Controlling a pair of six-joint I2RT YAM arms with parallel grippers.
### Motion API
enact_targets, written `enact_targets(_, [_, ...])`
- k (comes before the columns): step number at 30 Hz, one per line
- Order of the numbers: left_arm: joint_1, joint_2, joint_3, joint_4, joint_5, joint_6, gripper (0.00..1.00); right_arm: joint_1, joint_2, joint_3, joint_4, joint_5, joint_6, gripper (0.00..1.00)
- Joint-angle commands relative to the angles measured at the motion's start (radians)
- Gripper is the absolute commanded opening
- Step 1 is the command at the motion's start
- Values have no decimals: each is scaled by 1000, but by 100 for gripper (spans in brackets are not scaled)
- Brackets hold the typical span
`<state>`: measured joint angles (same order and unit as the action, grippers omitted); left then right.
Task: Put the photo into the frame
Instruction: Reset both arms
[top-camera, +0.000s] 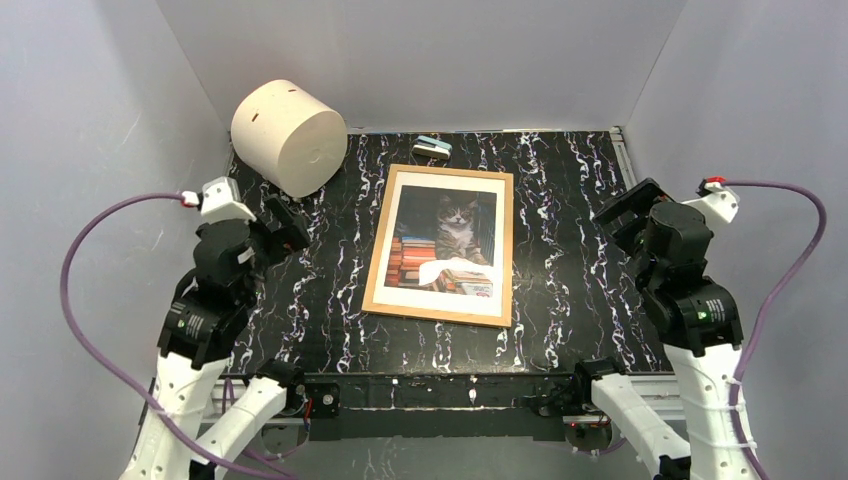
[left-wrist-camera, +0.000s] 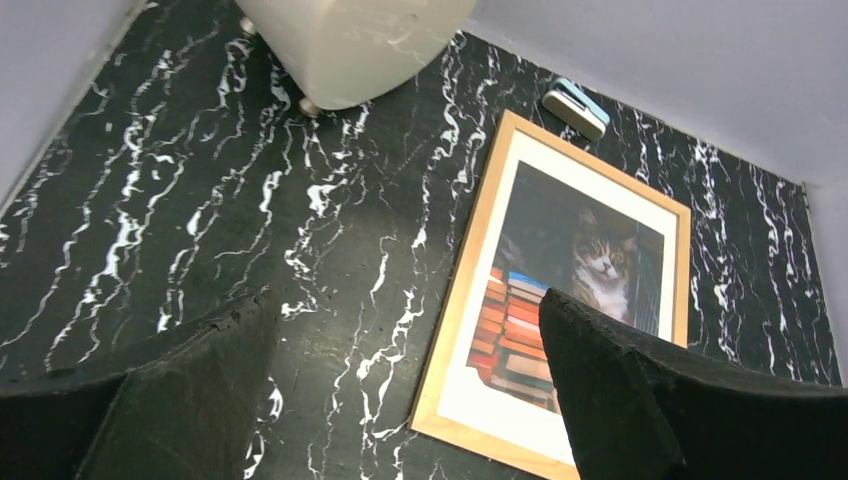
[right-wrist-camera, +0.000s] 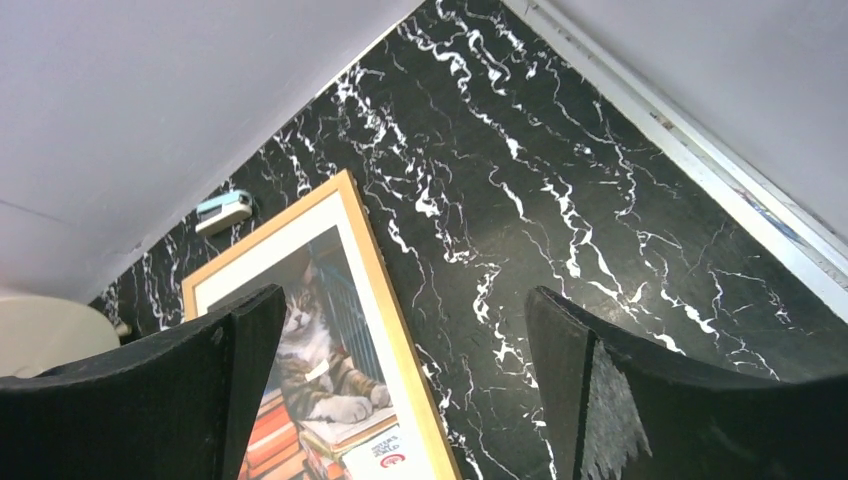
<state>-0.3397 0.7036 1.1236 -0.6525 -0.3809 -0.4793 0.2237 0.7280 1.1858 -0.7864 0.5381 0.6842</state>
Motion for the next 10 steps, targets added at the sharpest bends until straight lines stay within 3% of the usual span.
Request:
enact_targets(1, [1,-31,44,-89,-113,17,98,-4,-22,70,-44,92,-1,99])
enact_targets(10, [0,-23,74,-115,-94,48,98,-3,-12,87,-64,70,11,99])
